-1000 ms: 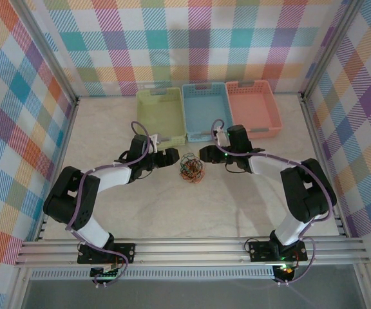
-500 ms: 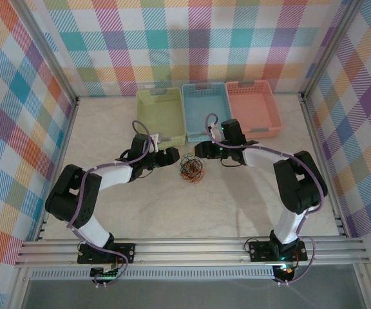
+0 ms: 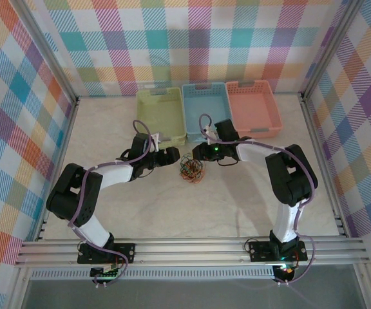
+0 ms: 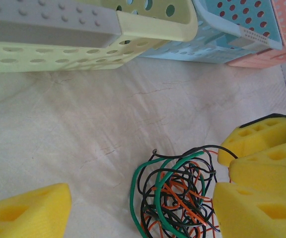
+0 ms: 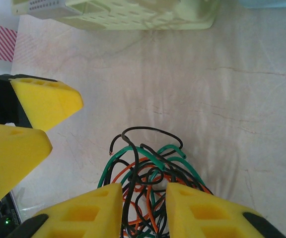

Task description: Untangle the cables

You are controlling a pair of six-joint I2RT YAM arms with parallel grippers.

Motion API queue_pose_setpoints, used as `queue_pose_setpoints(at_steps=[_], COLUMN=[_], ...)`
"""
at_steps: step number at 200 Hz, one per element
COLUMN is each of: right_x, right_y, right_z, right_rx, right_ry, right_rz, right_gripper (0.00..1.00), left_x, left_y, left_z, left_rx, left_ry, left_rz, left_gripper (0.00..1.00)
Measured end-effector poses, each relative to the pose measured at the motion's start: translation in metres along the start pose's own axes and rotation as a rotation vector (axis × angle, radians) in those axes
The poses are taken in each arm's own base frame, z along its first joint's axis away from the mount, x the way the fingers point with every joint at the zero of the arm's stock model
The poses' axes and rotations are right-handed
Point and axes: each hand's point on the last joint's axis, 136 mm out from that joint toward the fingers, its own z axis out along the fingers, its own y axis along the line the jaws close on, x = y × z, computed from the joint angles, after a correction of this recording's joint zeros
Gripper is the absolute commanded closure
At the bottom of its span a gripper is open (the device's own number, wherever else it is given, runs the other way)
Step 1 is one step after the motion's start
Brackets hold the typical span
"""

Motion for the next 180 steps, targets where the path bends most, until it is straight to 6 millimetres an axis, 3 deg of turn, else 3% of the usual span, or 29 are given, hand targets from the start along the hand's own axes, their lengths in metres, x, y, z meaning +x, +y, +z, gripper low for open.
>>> queue_pose_setpoints(at_steps=[42,82,125,147,180], right_x=[0.002,0.001,-0.001,-0.008,-0.013], right_y=[0.000,-0.004,0.014,0.020,0.024], right_z=[0.001,-0.006,-0.029,-0.033,-0.034], right_rx=[0.011,0.048,0.010,-0.004,-0.017], right_ry=[0.008,-0.033,-0.132,-0.167,-0.187], right_rz=[-0.012,-0.030,-0.102,-0.127,-0.143], right_gripper=[1.00,1.00,1.00,1.00,1.00], left_x=[0.000,0.001,0.005,0.004,-0.001], left_y=[0.000,0.000,-0.004,-0.011,-0.032], left_z=[0.000,0.000,0.003,0.007,0.019], left_rx=[0.000,0.002,0.033,0.071,0.137], left_ry=[0.000,0.003,0.025,0.038,0.067], left_rz=[-0.002,-0.010,-0.021,-0.015,0.010], left_gripper=[0.25,0.27,0.35,0.41,0.42])
